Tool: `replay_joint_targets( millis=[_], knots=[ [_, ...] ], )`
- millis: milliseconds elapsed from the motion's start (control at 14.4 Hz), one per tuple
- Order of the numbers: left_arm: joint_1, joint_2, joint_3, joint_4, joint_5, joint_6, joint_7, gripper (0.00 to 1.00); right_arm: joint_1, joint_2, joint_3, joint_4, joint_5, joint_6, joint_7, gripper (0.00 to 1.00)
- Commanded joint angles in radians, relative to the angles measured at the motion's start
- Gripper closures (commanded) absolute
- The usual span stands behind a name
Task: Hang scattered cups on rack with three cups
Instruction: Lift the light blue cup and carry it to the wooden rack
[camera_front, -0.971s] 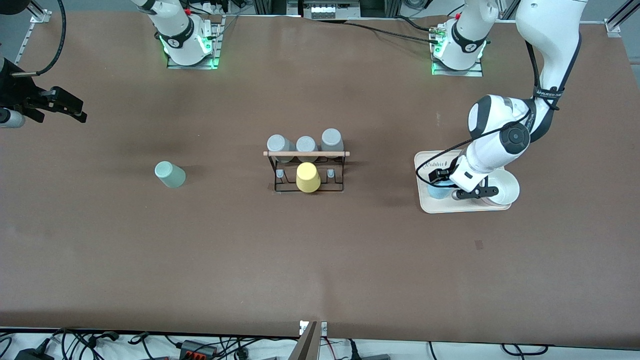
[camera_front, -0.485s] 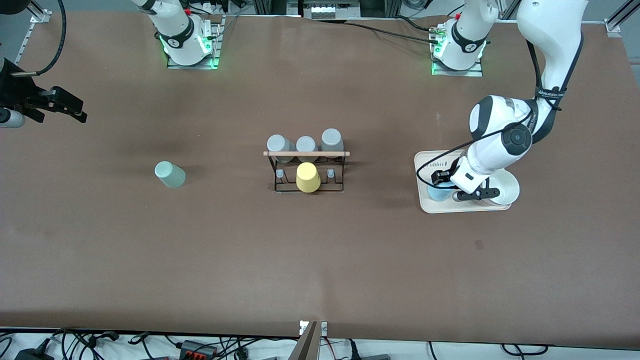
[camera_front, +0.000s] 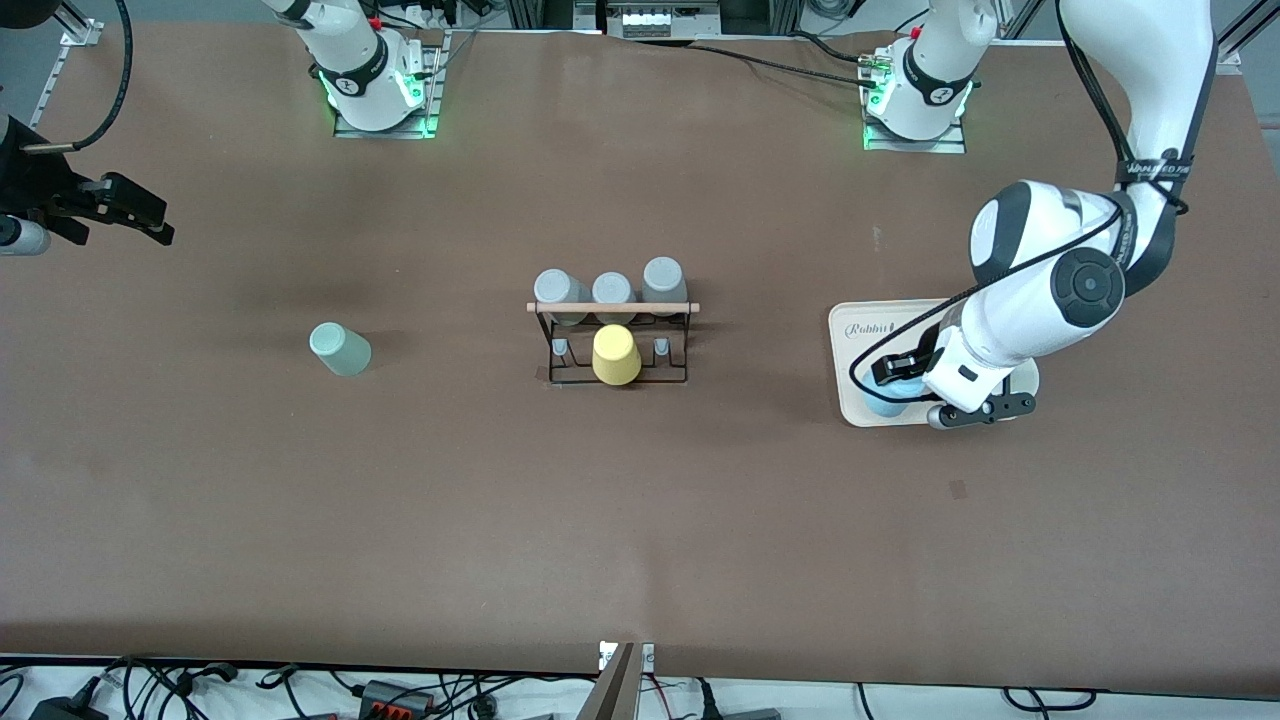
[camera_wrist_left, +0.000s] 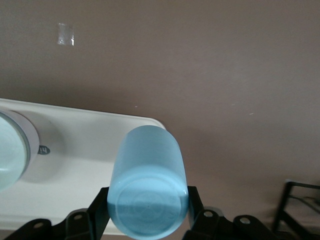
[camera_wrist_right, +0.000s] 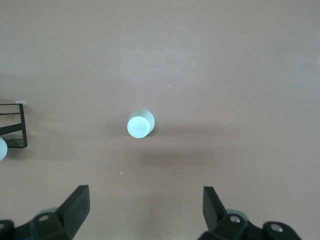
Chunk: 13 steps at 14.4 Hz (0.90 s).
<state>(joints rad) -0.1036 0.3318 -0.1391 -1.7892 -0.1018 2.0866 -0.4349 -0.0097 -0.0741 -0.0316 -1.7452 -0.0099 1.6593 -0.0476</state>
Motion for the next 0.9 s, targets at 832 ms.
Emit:
replay_joint_targets(
  millis=[832],
  knots=[
    [-0.372, 0.197, 0.001, 0.396, 0.014, -0.115, -0.66, 0.62, -0.006, -0.023, 0.009, -0.017, -0.008, 0.007, 0.0, 0.0]
  ],
)
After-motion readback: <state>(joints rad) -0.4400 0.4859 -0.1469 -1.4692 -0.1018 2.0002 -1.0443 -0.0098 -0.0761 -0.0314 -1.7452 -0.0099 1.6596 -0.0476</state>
